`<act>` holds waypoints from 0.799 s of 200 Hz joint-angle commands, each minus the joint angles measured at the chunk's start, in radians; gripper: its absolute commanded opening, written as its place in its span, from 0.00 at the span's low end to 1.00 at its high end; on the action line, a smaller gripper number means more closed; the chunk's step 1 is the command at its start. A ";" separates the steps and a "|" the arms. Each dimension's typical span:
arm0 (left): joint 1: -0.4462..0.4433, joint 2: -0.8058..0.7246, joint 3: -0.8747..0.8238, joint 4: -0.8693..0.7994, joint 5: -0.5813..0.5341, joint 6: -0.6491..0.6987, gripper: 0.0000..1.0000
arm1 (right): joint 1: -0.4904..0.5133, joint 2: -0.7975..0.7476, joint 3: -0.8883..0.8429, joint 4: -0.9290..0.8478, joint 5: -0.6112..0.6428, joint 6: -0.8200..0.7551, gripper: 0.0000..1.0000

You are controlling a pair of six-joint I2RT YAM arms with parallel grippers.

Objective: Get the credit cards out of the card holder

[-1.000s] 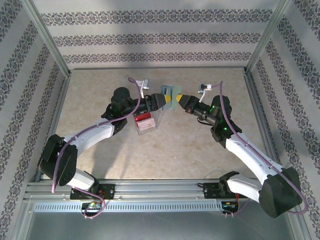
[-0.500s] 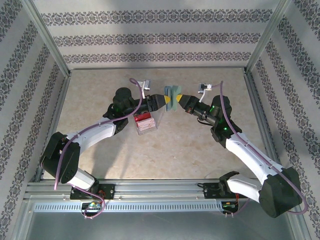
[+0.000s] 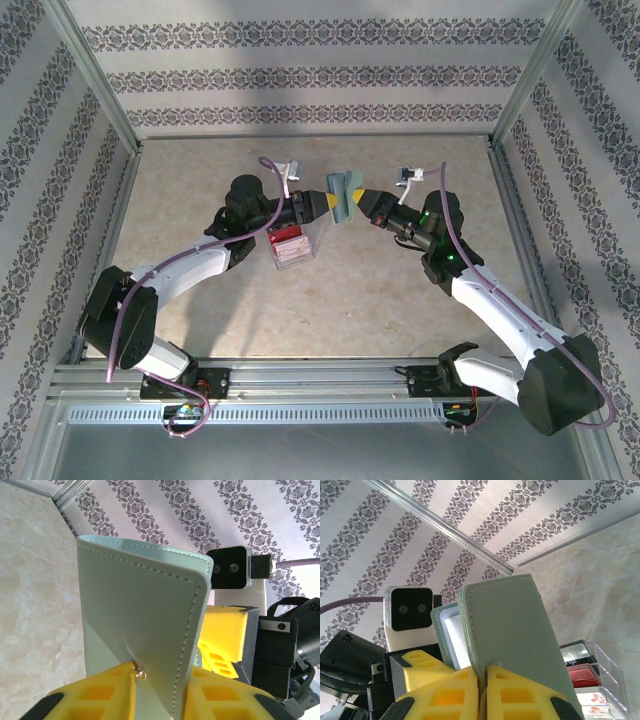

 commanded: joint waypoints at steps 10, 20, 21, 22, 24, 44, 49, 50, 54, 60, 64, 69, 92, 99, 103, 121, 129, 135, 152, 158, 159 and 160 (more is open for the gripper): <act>-0.005 -0.048 0.019 0.015 0.020 0.032 0.18 | 0.001 -0.010 0.012 0.028 -0.010 -0.004 0.00; -0.005 -0.051 0.022 0.006 0.020 0.041 0.14 | 0.003 -0.008 0.016 0.015 -0.010 -0.014 0.00; -0.005 -0.051 0.023 0.005 0.019 0.040 0.13 | 0.003 -0.007 0.016 0.013 -0.010 -0.015 0.00; -0.005 -0.052 0.023 0.003 0.018 0.042 0.13 | 0.003 -0.007 0.017 0.011 -0.010 -0.016 0.00; -0.006 -0.052 0.023 0.003 0.018 0.044 0.12 | 0.003 -0.007 0.018 0.007 -0.010 -0.018 0.00; -0.005 -0.059 0.033 -0.035 0.004 0.068 0.06 | 0.011 -0.007 0.029 -0.022 -0.007 -0.040 0.00; -0.007 -0.060 0.037 -0.045 -0.002 0.073 0.04 | 0.013 -0.007 0.031 -0.028 -0.006 -0.045 0.00; -0.006 -0.060 0.036 -0.045 -0.002 0.075 0.04 | 0.014 -0.008 0.031 -0.030 -0.007 -0.046 0.00; -0.006 -0.061 0.037 -0.055 -0.006 0.081 0.02 | 0.016 -0.008 0.035 -0.037 -0.005 -0.052 0.00; -0.006 -0.064 0.041 -0.069 -0.015 0.092 0.00 | 0.020 -0.010 0.039 -0.049 -0.002 -0.061 0.00; -0.006 -0.066 0.043 -0.079 -0.021 0.099 0.00 | 0.022 -0.011 0.042 -0.057 -0.001 -0.069 0.00; -0.006 -0.068 0.045 -0.089 -0.028 0.108 0.00 | 0.024 -0.014 0.046 -0.068 0.002 -0.077 0.00; -0.008 -0.085 0.049 -0.104 -0.057 0.142 0.00 | 0.044 -0.028 0.072 -0.138 0.022 -0.139 0.04; -0.008 -0.088 0.054 -0.108 -0.058 0.152 0.00 | 0.052 -0.031 0.080 -0.161 0.034 -0.162 0.06; -0.009 -0.091 0.055 -0.110 -0.057 0.155 0.00 | 0.056 -0.035 0.085 -0.175 0.041 -0.176 0.08; -0.011 -0.095 0.072 -0.110 -0.038 0.167 0.00 | 0.075 -0.045 0.107 -0.242 0.075 -0.234 0.19; -0.011 -0.097 0.078 -0.109 -0.029 0.169 0.00 | 0.080 -0.048 0.113 -0.260 0.084 -0.250 0.24; -0.013 -0.098 0.081 -0.106 -0.022 0.169 0.00 | 0.082 -0.047 0.117 -0.268 0.087 -0.260 0.28; -0.016 -0.104 0.084 -0.098 -0.012 0.166 0.00 | 0.085 -0.050 0.121 -0.278 0.088 -0.277 0.37; -0.018 -0.105 0.083 -0.097 -0.009 0.166 0.00 | 0.087 -0.052 0.123 -0.282 0.090 -0.282 0.39; -0.018 -0.105 0.083 -0.097 -0.009 0.166 0.00 | 0.087 -0.052 0.123 -0.283 0.090 -0.283 0.40; -0.018 -0.107 0.083 -0.097 -0.009 0.166 0.00 | 0.087 -0.052 0.123 -0.284 0.091 -0.284 0.40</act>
